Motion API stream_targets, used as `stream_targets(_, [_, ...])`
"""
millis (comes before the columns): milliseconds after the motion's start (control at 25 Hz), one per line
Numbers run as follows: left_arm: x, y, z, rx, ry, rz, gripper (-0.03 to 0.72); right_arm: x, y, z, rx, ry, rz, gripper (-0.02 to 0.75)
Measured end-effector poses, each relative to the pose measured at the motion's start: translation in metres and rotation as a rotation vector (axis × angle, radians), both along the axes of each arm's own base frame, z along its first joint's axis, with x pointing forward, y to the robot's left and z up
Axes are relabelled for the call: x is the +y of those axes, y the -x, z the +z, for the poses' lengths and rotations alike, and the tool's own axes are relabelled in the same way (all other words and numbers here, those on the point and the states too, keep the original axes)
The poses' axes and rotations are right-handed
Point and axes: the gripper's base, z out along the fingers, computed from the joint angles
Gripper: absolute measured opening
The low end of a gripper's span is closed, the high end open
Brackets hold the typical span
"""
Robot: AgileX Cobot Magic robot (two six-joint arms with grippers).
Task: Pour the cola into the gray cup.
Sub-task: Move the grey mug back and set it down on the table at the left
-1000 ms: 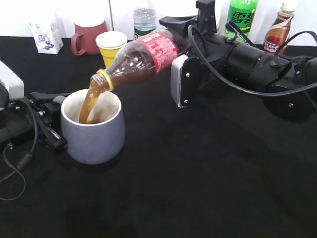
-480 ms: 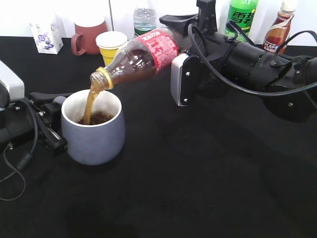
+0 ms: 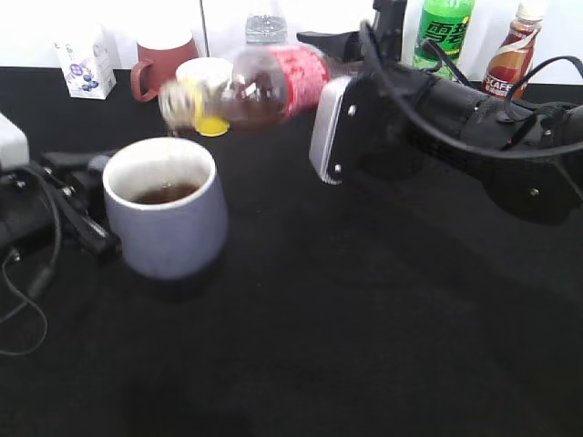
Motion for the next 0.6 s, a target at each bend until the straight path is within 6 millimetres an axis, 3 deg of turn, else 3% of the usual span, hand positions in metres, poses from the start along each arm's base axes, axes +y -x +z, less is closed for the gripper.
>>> stream_targets(120, [0.002,-0.002,0.001,-0.001,0.015,0.028,0.071,0.0,0.0,0.0,0.162,-0.151,0.01,0.388])
stream_targets(240, [0.002,-0.002,0.001,0.0,0.019,0.037,0.071,-0.001,0.002,0.01,0.522,-0.523,0.03,0.388])
stream_targets(320, [0.005,-0.004,0.001,0.003,0.031,0.067,0.071,-0.006,0.008,0.032,0.731,-0.775,0.045,0.388])
stream_targets(400, [0.009,-0.007,0.002,0.006,0.05,0.127,0.071,-0.019,0.022,0.038,0.834,-0.861,-0.022,0.388])
stream_targets(600, [0.029,-0.016,0.004,-0.011,0.071,0.371,0.071,-0.069,0.075,0.023,0.916,-1.067,-0.236,0.387])
